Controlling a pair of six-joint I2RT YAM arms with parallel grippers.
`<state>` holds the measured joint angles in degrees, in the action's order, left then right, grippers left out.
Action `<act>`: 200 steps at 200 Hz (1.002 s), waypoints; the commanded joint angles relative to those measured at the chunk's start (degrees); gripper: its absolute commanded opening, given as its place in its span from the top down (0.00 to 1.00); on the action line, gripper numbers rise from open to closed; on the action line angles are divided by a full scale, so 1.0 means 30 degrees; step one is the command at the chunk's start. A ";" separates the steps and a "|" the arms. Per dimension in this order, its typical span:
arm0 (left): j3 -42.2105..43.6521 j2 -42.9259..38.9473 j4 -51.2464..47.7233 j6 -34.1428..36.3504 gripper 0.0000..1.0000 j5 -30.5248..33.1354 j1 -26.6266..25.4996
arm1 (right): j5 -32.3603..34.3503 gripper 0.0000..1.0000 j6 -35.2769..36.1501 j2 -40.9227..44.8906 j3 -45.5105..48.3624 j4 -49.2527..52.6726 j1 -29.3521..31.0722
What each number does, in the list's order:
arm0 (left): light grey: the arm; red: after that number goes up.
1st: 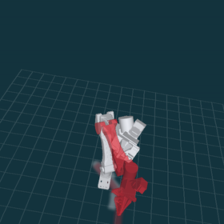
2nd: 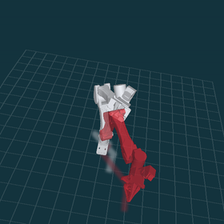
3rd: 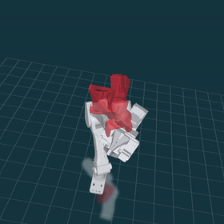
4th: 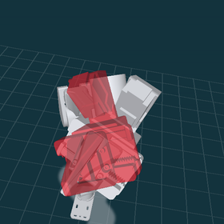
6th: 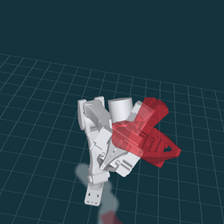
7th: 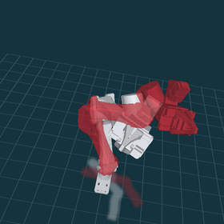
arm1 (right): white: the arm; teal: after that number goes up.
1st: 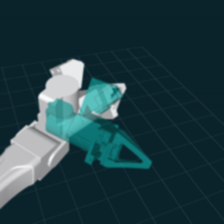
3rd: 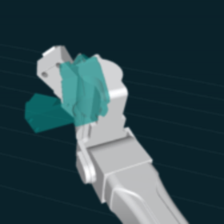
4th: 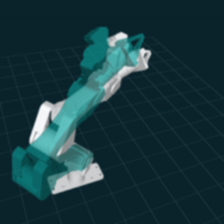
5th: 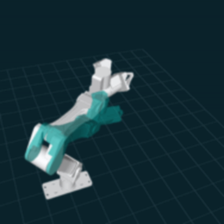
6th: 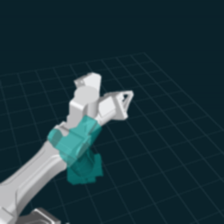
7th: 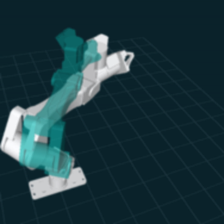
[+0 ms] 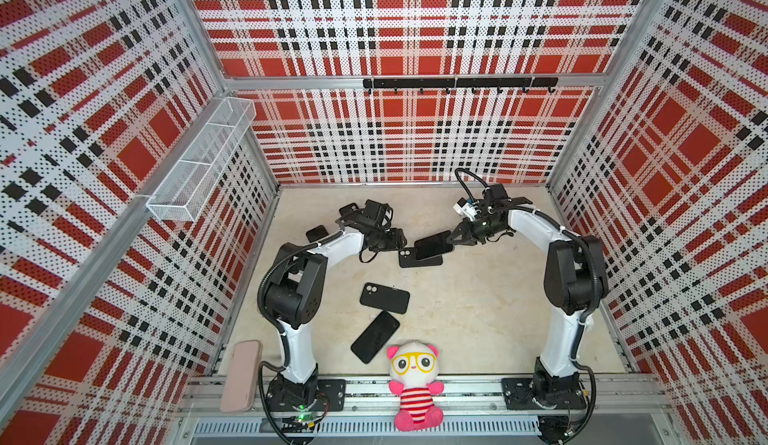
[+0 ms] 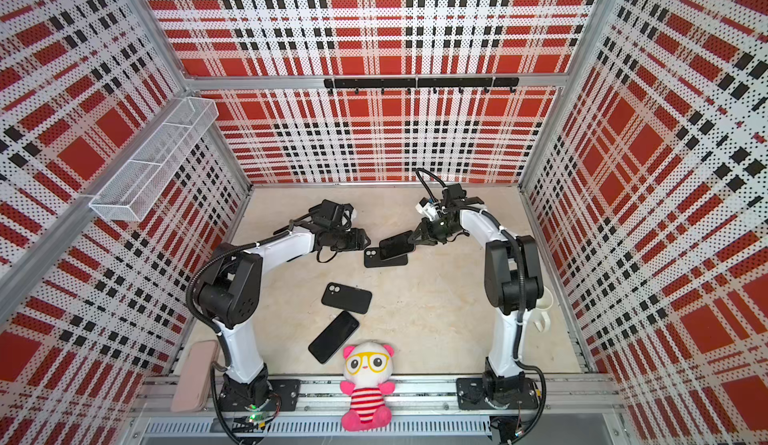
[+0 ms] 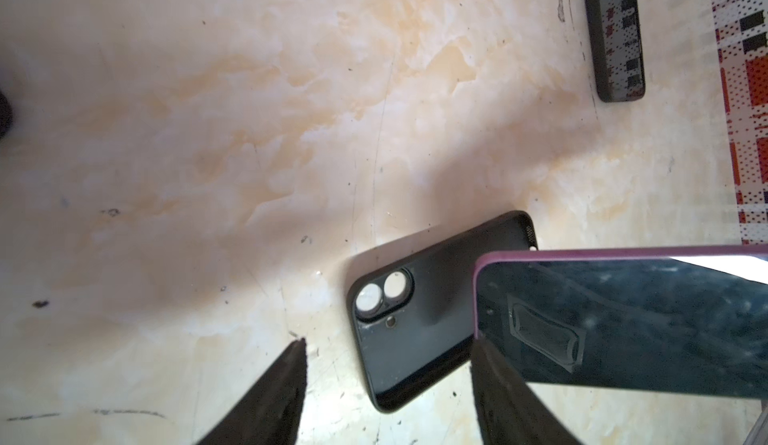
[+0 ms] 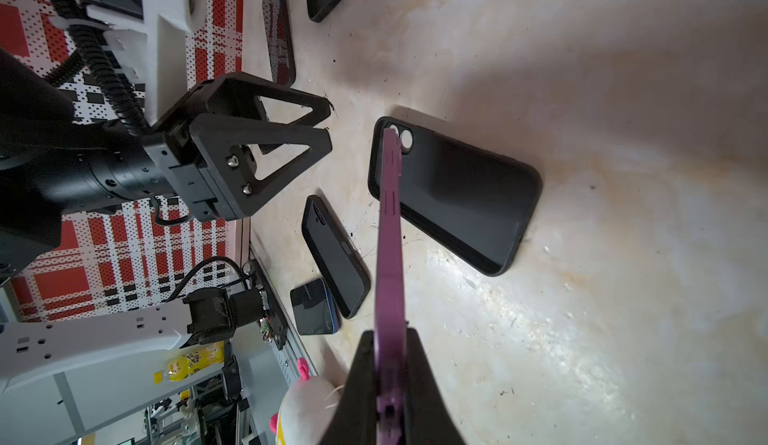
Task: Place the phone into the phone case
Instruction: 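Carry the phone over a black case with right gripper while left grasps case, then lower the phone into the case with right gripper while left holds it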
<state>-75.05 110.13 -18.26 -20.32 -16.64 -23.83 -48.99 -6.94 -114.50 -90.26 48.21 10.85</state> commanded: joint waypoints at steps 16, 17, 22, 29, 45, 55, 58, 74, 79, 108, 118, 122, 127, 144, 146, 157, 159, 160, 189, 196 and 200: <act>0.0118 0.0661 -0.0454 0.0660 0.39 -0.0636 -0.0399 | -0.1130 1.00 0.0879 -0.0842 -0.0871 0.0571 0.0074; 0.0116 0.0668 -0.0479 0.0669 0.39 -0.0620 -0.0402 | -0.1130 1.00 0.0878 -0.0864 -0.0890 0.0586 0.0074; 0.0098 0.0703 -0.0595 0.0727 0.39 -0.0479 -0.0369 | -0.1148 1.00 0.0882 -0.1018 -0.0978 0.0583 0.0074; 0.0111 0.0747 -0.0696 0.0816 0.39 -0.0351 -0.0359 | -0.1159 1.00 0.0836 -0.1207 -0.1054 0.0568 0.0074; -0.0058 0.0961 -0.0961 0.0972 0.40 -0.0356 -0.0331 | -0.1138 1.00 0.0814 -0.1540 -0.1303 0.0572 0.0074; -0.0163 0.1139 -0.1135 0.1029 0.41 -0.0426 -0.0330 | -0.1090 1.00 0.0815 -0.1676 -0.1428 0.0581 0.0074; -0.0178 0.1197 -0.1133 0.1052 0.41 -0.0483 -0.0344 | -0.1092 1.00 0.0819 -0.1718 -0.1451 0.0584 0.0074; -0.0368 0.1591 -0.1425 0.1231 0.43 -0.0524 -0.0342 | -0.0962 1.00 0.0842 -0.1951 -0.1626 0.0681 0.0067; -0.0410 0.1717 -0.1478 0.1253 0.44 -0.0545 -0.0317 | -0.0926 1.00 0.0847 -0.2038 -0.1670 0.0724 0.0074; -0.0458 0.2232 -0.1501 0.1235 0.51 -0.0662 -0.0317 | -0.0701 1.00 0.0738 -0.2492 -0.1816 0.0719 0.0074; -0.0555 0.2386 -0.1491 0.1207 0.55 -0.0763 -0.0266 | -0.0640 1.00 0.0708 -0.2683 -0.1852 0.0719 0.0074; -0.0603 0.2458 -0.1500 0.1219 0.55 -0.0819 -0.0282 | -0.0633 1.00 0.0700 -0.2746 -0.1890 0.0719 0.0074; -0.0644 0.2524 -0.1499 0.1213 0.56 -0.0914 -0.0252 | -0.0646 1.00 0.0701 -0.2830 -0.1896 0.0733 0.0074; -0.0895 0.2810 -0.1554 0.1221 0.59 -0.1353 -0.0195 | -0.0505 1.00 0.0650 -0.3075 -0.1906 0.0748 0.0118; -0.0923 0.2841 -0.1551 0.1224 0.59 -0.1385 -0.0199 | -0.0491 1.00 0.0638 -0.3104 -0.1906 0.0748 0.0129; -0.1027 0.2974 -0.1632 0.1238 0.60 -0.1551 -0.0213 | -0.0404 1.00 0.0603 -0.3254 -0.1864 0.0710 0.0191; -0.1029 0.2985 -0.1643 0.1243 0.60 -0.1581 -0.0225 | -0.0377 1.00 0.0589 -0.3295 -0.1852 0.0731 0.0191; -0.1029 0.3001 -0.1631 0.1239 0.60 -0.1576 -0.0227 | -0.0344 1.00 0.0587 -0.3307 -0.1864 0.0710 0.0191; -0.0843 0.2974 -0.1499 0.1118 0.60 -0.1952 -0.0277 | -0.0178 1.00 0.0280 -0.3816 -0.1672 0.0428 0.0482; -0.0799 0.2912 -0.1433 0.1082 0.60 -0.2031 -0.0287 | -0.0135 1.00 0.0168 -0.3965 -0.1655 0.0378 0.0577; -0.0746 0.2879 -0.1385 0.1061 0.60 -0.2065 -0.0306 | -0.0121 1.00 0.0145 -0.4053 -0.1643 0.0318 0.0626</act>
<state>-77.45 117.54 -21.47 -17.52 -20.60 -24.56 -51.62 -6.72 -123.72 -94.94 49.76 11.40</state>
